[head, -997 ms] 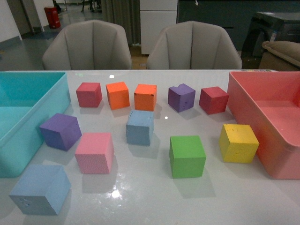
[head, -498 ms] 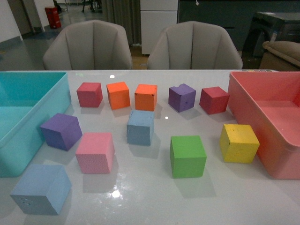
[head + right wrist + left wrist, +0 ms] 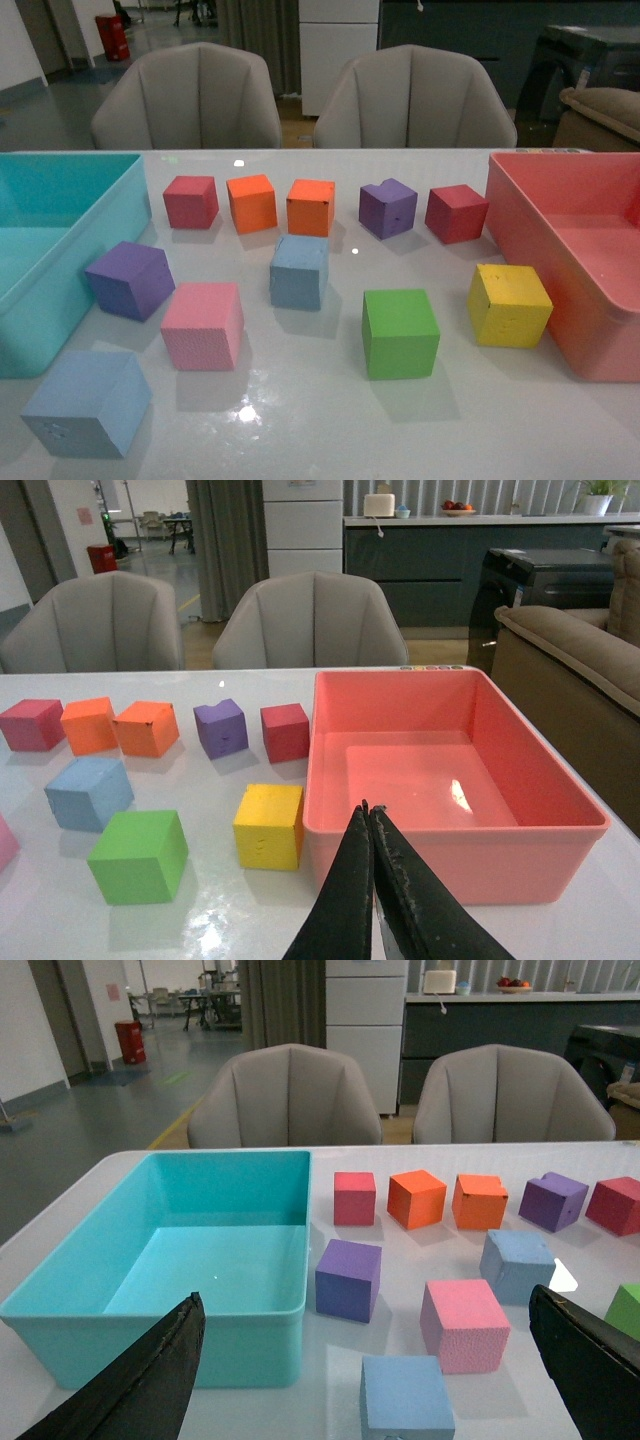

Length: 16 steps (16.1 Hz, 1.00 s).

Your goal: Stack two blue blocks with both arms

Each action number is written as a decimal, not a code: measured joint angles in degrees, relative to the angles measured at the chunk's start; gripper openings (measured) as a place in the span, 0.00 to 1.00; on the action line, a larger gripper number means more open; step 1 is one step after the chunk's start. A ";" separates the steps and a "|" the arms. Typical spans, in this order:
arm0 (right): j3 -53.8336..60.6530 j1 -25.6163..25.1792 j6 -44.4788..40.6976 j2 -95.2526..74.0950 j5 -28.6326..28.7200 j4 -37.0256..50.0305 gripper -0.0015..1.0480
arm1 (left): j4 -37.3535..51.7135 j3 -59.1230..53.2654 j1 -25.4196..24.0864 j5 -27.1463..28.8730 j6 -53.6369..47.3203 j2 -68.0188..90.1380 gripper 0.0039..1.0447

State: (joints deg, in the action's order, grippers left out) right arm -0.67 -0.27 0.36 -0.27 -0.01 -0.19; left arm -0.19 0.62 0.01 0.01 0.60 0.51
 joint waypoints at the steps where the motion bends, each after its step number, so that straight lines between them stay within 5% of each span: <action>1: 0.00 0.00 0.00 0.00 0.00 0.02 0.02 | 0.00 0.02 0.00 0.00 0.00 0.00 0.94; 4: 0.00 0.00 -0.04 0.00 0.00 0.02 0.03 | 0.00 0.02 0.00 0.00 0.00 0.00 0.94; 8: 0.00 0.00 -0.02 0.00 0.00 0.02 0.46 | 0.02 0.00 0.00 0.00 0.00 0.00 0.94; 9: 0.00 0.00 -0.02 0.00 0.00 0.02 0.64 | 0.00 0.00 0.00 0.00 0.02 0.00 0.94; 10: 0.00 0.00 0.00 0.00 0.04 0.02 0.96 | -12.59 5.01 0.74 -0.98 1.33 6.34 0.94; 12: 0.00 0.00 -0.02 0.00 0.00 0.02 0.94 | -12.87 13.92 3.17 -0.83 2.19 11.17 0.94; 16: 0.00 0.00 -0.02 0.00 0.00 0.00 0.94 | 12.70 17.51 1.66 -6.21 0.90 44.39 0.94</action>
State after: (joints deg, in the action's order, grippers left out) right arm -0.67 -0.27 0.34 -0.27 -0.01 -0.19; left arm 12.51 18.13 1.67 -6.20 1.50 44.91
